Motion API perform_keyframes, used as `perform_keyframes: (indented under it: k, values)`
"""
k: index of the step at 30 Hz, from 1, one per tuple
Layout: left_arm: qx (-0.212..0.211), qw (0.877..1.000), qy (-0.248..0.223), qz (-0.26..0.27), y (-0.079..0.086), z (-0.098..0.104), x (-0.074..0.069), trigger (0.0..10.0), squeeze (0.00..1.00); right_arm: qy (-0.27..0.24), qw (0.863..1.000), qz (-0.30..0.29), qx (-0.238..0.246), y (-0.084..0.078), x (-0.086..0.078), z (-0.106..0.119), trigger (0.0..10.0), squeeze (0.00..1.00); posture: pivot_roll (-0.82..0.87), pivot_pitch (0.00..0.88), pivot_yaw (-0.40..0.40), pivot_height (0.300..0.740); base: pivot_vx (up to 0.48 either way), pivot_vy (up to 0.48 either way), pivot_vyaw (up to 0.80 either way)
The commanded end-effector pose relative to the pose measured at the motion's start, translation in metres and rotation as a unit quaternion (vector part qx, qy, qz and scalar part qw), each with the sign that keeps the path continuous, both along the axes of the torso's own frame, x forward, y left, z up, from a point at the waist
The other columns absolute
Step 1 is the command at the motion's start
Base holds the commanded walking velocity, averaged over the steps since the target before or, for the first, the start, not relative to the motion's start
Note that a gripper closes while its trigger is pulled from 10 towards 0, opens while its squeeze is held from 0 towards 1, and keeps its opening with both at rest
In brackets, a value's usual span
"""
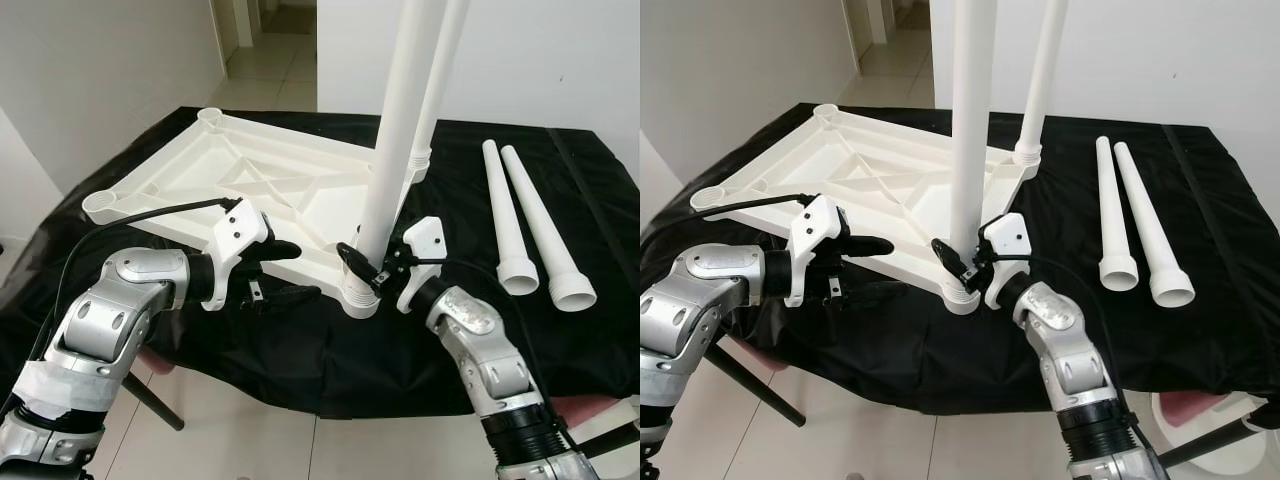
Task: Building children table
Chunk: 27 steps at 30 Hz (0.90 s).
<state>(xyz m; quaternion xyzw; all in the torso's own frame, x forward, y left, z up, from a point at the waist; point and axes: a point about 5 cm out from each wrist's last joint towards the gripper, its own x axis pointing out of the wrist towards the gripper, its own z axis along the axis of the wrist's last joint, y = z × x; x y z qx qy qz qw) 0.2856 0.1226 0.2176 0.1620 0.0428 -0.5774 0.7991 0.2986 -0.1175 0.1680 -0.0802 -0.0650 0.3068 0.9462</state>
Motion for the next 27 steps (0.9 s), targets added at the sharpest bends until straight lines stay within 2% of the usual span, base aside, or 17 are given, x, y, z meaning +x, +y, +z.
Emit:
perform_keyframes:
  k: [1, 7, 9, 10, 11, 13, 16, 21, 22, 27]
  values:
    - [0.001, 1.0, -0.006, 0.021, 0.002, 0.002, 0.005, 10.0, 0.0, 0.127, 0.987, -0.067, -0.069, -0.015, -0.008, -0.06, 10.0, 0.0, -0.09, 0.104, 0.084, 0.74, 0.0, 0.0, 0.0]
    - [0.001, 1.0, -0.006, 0.02, 0.001, 0.002, 0.005, 10.0, 0.0, 0.116, 0.981, -0.131, -0.077, -0.019, -0.007, -0.06, 10.0, 0.0, -0.09, 0.104, 0.082, 0.74, 0.0, 0.0, 0.0]
    - [0.001, 1.0, -0.006, 0.02, 0.002, 0.002, 0.005, 10.0, 0.0, 0.109, 0.976, -0.178, -0.067, -0.021, -0.006, -0.059, 10.0, 0.0, -0.09, 0.104, 0.081, 0.74, 0.0, 0.0, 0.0]
    - [0.001, 1.0, -0.006, 0.02, 0.002, 0.002, 0.005, 10.0, 0.0, 0.109, 0.976, -0.178, -0.067, -0.021, -0.006, -0.059, 10.0, 0.0, -0.09, 0.104, 0.081, 0.74, 0.0, 0.0, 0.0]
    - [0.001, 1.0, -0.006, 0.021, 0.002, 0.002, 0.005, 10.0, 0.0, 0.113, 0.969, -0.211, -0.059, -0.022, -0.006, -0.06, 10.0, 0.0, -0.09, 0.106, 0.079, 0.74, 0.0, 0.0, 0.0]
    - [0.001, 1.0, -0.006, 0.021, 0.002, 0.002, 0.005, 10.0, 0.0, 0.114, 0.964, -0.238, -0.037, -0.019, -0.008, -0.06, 10.0, 0.0, -0.09, 0.109, 0.078, 0.74, 0.0, 0.0, 0.0]
    - [0.001, 1.0, -0.005, 0.021, 0.003, 0.001, 0.004, 10.0, 0.0, 0.135, 0.958, -0.254, -0.022, -0.012, -0.014, -0.067, 10.0, 0.0, -0.08, 0.114, 0.08, 0.74, 0.0, 0.0, 0.0]
    - [0.001, 1.0, -0.004, 0.021, 0.002, 0.001, 0.004, 10.0, 0.0, 0.139, 0.958, -0.249, -0.03, -0.006, -0.018, -0.07, 10.0, 0.0, -0.08, 0.115, 0.082, 0.74, 0.0, 0.0, 0.0]
    - [0.001, 1.0, -0.004, 0.021, 0.002, 0.001, 0.004, 10.0, 0.0, 0.153, 0.956, -0.25, -0.025, -0.005, -0.018, -0.072, 10.0, 0.0, -0.09, 0.117, 0.084, 0.74, 0.0, 0.0, 0.0]
    - [0.001, 1.0, -0.003, 0.021, 0.001, 0.001, 0.004, 10.0, 0.0, 0.144, 0.95, -0.273, -0.039, -0.008, -0.017, -0.072, 10.0, 0.0, -0.09, 0.12, 0.085, 0.74, 0.0, 0.0, 0.0]
